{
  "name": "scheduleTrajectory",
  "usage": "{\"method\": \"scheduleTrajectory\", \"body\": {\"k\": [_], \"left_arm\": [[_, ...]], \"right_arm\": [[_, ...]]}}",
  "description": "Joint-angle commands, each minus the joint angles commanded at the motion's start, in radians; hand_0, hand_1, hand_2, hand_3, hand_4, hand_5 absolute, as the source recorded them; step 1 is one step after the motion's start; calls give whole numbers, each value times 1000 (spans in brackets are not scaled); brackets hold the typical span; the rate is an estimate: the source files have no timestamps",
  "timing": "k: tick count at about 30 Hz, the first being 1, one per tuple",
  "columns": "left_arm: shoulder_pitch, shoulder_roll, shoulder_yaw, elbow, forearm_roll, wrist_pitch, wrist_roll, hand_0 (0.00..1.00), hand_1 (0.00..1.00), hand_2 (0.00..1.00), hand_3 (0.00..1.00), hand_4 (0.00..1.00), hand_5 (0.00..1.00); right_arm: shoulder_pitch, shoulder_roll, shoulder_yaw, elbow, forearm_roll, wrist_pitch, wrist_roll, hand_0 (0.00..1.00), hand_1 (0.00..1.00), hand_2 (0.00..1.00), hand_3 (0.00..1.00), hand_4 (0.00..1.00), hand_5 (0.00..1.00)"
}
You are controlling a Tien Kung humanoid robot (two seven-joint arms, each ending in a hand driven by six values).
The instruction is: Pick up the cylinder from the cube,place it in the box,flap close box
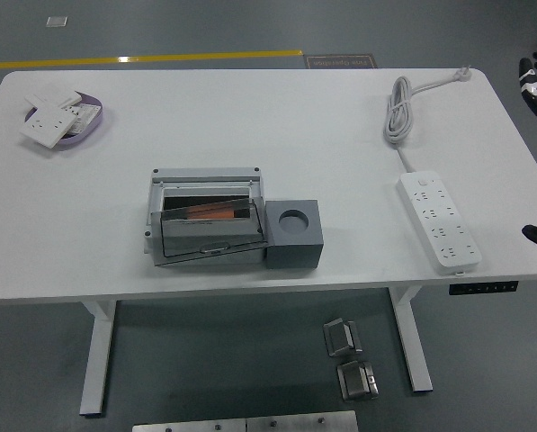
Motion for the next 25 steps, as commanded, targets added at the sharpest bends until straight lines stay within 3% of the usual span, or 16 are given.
{"method": "scheduleTrajectory", "body": {"k": [25], "left_arm": [[0, -10, -9, 0, 3, 2, 5, 596, 636, 550, 553, 584, 312]], "right_arm": [[3, 7, -2, 13, -47, 9, 1, 811, 721, 711, 686, 658, 368]]}}
